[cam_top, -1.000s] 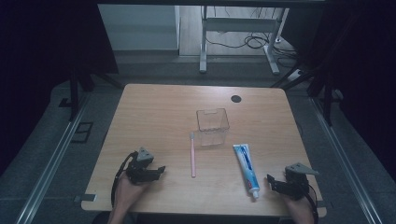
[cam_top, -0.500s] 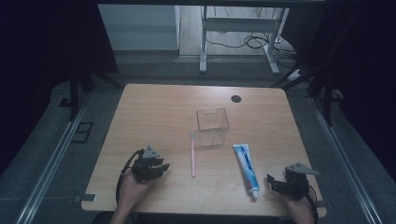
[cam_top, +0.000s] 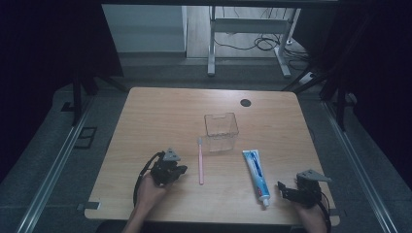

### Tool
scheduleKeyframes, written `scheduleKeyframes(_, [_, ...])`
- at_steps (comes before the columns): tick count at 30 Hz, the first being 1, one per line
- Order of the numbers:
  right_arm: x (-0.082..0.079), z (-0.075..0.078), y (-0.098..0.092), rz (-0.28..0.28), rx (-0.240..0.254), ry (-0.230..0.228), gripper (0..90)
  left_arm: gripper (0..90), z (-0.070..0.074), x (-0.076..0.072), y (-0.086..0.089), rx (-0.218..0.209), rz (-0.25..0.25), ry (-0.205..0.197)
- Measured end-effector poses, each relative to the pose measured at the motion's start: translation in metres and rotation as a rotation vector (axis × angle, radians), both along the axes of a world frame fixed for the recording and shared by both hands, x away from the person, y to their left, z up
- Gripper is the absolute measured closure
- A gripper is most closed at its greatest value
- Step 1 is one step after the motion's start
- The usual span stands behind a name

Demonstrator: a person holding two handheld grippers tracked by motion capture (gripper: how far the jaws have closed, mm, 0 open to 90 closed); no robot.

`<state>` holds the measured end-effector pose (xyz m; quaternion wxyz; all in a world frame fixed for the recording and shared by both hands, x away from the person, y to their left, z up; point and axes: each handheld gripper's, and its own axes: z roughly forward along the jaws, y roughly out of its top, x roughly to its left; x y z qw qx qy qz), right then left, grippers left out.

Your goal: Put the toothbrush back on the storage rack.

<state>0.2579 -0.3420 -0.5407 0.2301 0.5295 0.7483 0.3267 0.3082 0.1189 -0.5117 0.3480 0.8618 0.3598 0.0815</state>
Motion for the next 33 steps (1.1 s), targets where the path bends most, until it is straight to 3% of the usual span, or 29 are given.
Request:
scheduleKeyframes(22, [0.0, 0.0, 0.0, 0.004, 0.0, 0.001, 16.0, 89.5, -0.006, 0.009, -0.056, 0.012, -0.099, 0.006])
scheduleKeyframes(33, [0.0, 0.0, 0.0, 0.008, 0.001, 0.002, 15.5, 89.5, -0.016, 0.009, -0.059, 0.035, -0.104, 0.025])
